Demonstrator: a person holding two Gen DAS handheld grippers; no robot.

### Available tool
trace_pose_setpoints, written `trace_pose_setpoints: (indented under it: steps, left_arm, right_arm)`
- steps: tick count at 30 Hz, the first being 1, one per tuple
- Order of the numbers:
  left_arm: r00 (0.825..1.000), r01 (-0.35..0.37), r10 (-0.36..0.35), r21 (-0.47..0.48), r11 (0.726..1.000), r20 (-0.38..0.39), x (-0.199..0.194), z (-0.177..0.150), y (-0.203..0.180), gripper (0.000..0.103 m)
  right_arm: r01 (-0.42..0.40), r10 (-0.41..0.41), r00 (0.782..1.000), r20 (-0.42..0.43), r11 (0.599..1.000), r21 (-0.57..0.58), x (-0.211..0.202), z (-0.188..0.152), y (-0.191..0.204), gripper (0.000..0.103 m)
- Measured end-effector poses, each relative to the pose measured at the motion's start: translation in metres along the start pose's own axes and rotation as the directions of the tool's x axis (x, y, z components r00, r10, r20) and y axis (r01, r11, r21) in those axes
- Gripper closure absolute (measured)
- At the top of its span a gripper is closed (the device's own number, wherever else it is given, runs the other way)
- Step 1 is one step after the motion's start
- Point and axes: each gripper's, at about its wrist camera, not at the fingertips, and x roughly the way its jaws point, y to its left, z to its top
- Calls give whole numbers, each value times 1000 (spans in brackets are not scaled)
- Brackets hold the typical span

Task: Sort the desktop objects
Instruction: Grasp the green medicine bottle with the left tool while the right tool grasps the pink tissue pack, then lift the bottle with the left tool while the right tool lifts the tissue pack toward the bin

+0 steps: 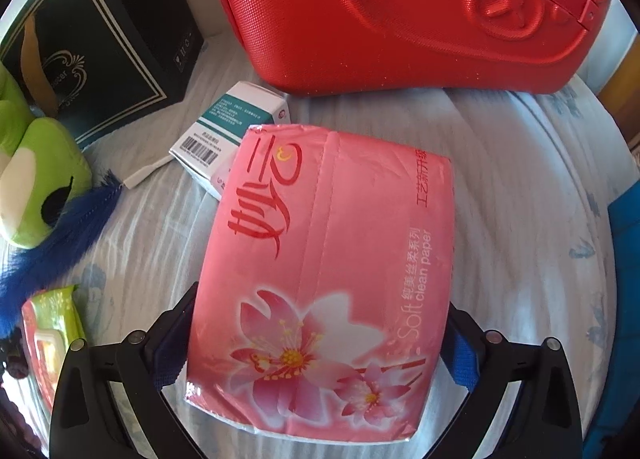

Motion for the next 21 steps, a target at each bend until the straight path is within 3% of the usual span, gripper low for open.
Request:
trace_pose_setpoints:
  steps: [1,2,10,21]
  left_arm:
    - [1000,1,-1,0,1000,2,0,-1,-1,43]
    - [1000,2,-2,1,1000,4,0,-1,0,43]
    - [999,-8,6,35,999,39,-9,-9,-2,48]
    - [994,34,-39,50,998,98,-68,-47,13,52]
  right_arm:
    - [11,-11,1000,3,1000,-9,0,0,1,0]
    - [31,-31,1000,7,999,-22,0,-1,3,7]
    - [32,-31,999,25,999,-39,-15,-15,-4,10]
    - [12,-5,996,93,997,-71,-93,-65,-13,10]
